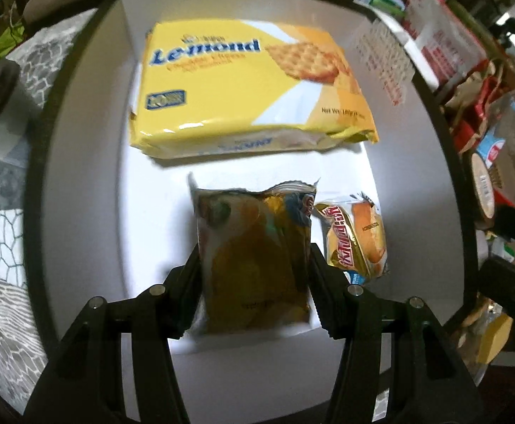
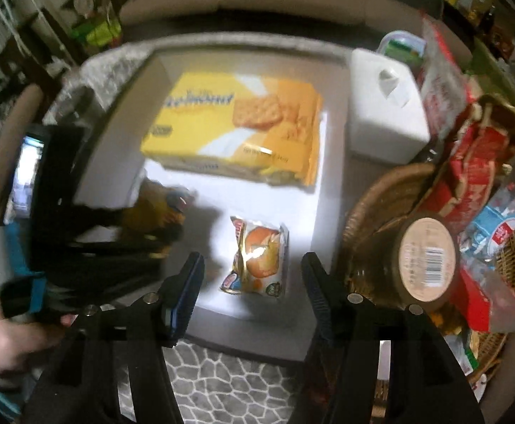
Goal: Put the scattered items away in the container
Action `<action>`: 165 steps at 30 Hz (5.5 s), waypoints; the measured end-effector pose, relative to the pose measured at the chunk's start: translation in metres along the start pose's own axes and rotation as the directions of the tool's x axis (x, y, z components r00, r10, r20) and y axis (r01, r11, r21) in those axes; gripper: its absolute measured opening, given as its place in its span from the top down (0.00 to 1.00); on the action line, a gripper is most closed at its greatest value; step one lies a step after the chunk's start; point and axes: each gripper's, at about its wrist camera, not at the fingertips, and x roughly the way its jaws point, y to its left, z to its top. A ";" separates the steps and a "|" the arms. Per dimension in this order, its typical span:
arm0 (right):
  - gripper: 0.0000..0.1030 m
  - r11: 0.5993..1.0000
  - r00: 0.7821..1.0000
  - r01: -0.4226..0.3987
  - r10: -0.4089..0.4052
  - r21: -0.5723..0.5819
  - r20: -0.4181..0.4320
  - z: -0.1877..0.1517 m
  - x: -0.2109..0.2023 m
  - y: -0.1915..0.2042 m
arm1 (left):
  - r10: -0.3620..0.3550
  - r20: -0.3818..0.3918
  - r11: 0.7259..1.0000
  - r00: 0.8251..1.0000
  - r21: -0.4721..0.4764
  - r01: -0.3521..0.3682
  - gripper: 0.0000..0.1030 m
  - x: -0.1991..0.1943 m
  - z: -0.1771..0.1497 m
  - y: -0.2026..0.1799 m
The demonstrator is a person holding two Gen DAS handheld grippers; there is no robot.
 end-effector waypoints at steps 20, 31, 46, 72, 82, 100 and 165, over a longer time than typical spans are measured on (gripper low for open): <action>0.40 0.995 0.994 -0.096 0.097 -0.014 0.054 -0.022 -0.004 0.002 | -0.003 0.083 1.000 0.997 0.010 0.002 0.38 -0.049 0.002 0.013; 0.40 0.991 0.990 -0.130 0.132 -0.035 0.050 -0.019 -0.003 0.051 | 0.009 0.270 0.992 0.963 0.118 -0.042 0.21 -0.129 -0.059 0.070; 0.40 0.955 0.972 -0.218 0.231 -0.201 0.046 -0.003 0.008 0.225 | 0.190 0.307 0.979 0.933 -0.125 -0.158 0.16 -0.162 -0.136 0.291; 0.36 0.778 0.766 -0.624 0.628 0.076 -0.137 0.014 0.210 0.459 | -0.005 0.379 0.803 0.925 -0.550 0.230 0.16 -0.137 -0.209 0.607; 0.36 0.720 0.711 -0.671 0.693 0.177 -0.124 0.016 0.253 0.478 | -0.102 0.405 0.748 0.909 -0.571 0.338 0.16 -0.103 -0.198 0.633; 0.00 0.648 0.641 -0.743 0.761 0.168 -0.099 0.027 0.251 0.485 | -0.189 0.411 0.749 0.892 -0.527 0.402 0.00 -0.090 -0.177 0.626; 0.90 0.733 0.743 -0.667 0.642 -0.134 -0.191 0.043 0.227 0.512 | -0.441 0.401 0.591 0.803 -0.543 0.596 0.82 -0.050 -0.216 0.572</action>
